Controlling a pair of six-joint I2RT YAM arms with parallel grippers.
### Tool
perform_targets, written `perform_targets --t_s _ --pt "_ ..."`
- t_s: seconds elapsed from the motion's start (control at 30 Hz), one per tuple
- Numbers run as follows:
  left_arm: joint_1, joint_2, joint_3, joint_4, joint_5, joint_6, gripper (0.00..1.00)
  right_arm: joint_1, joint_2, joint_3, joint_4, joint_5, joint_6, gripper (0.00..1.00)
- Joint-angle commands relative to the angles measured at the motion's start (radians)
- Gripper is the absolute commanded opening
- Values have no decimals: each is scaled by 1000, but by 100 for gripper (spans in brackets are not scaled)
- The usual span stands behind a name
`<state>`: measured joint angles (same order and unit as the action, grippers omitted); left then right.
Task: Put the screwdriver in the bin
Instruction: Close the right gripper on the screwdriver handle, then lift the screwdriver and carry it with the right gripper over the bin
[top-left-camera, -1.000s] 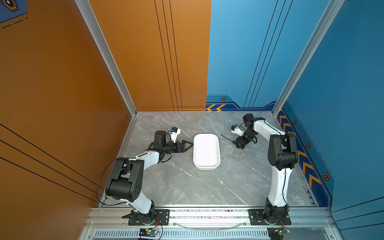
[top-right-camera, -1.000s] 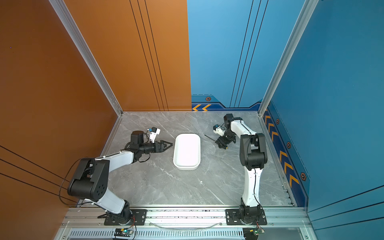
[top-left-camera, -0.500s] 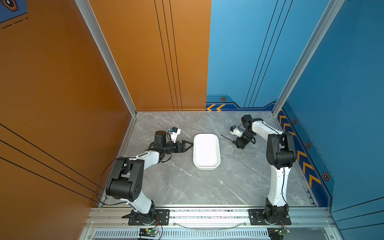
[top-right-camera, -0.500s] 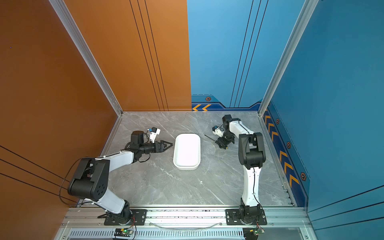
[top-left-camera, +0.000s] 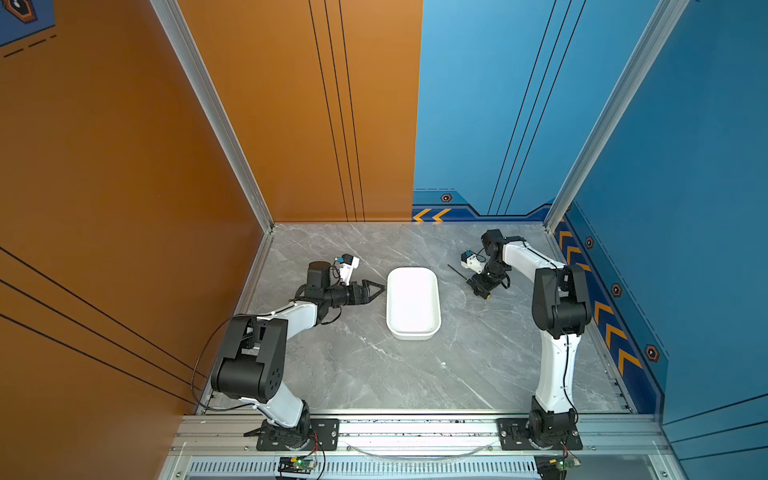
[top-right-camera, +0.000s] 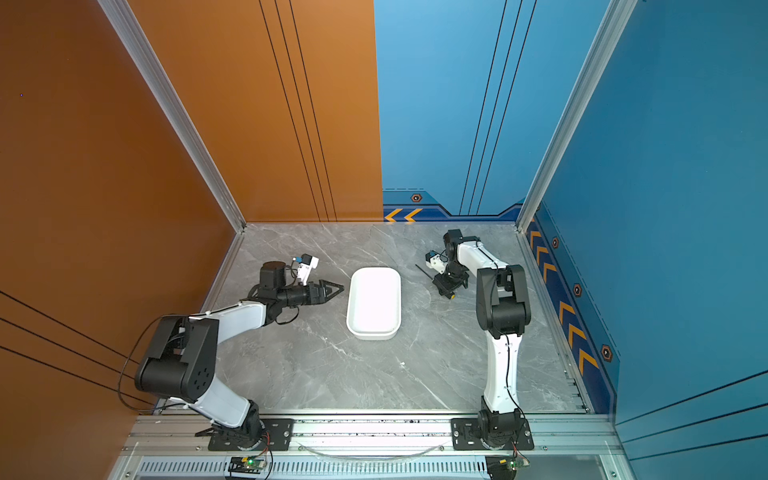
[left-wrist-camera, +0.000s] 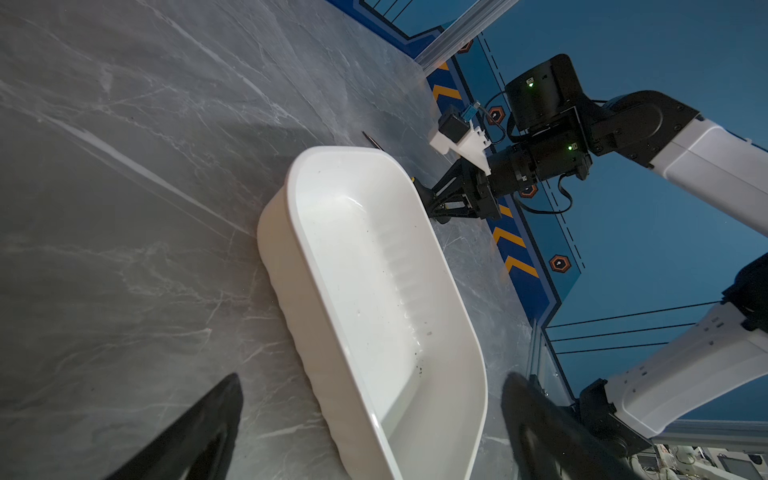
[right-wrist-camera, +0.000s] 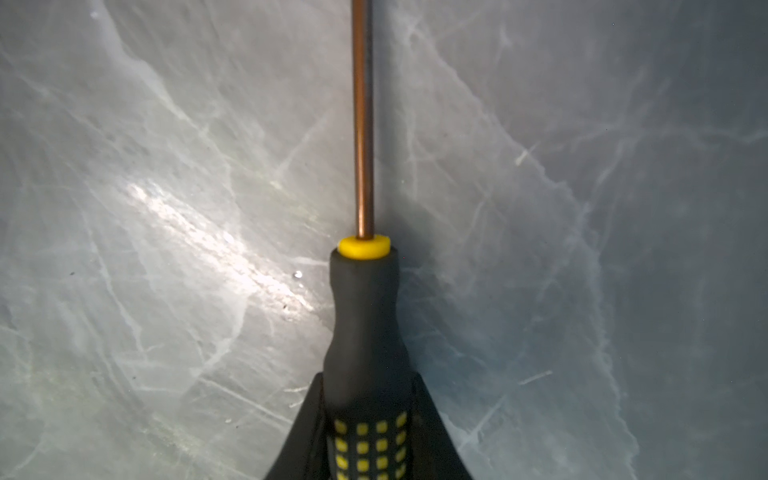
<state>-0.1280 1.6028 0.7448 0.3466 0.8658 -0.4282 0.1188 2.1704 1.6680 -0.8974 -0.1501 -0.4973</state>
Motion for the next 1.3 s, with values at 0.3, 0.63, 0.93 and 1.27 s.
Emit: perform_targets --t_s 0.3,0.63,0.93,1.27 --pt "9 -40 -36 7 17 8 98 6 63 116 -225 35 458 0" --pt "8 -55 -51 5 7 19 98 78 -178 56 -179 -60 785 0" --pt "8 -36 -39 7 27 16 98 263 -387 45 -145 -43 1020 0" --pt "7 -16 -24 5 35 19 98 498 -424 42 -110 124 1210 0"
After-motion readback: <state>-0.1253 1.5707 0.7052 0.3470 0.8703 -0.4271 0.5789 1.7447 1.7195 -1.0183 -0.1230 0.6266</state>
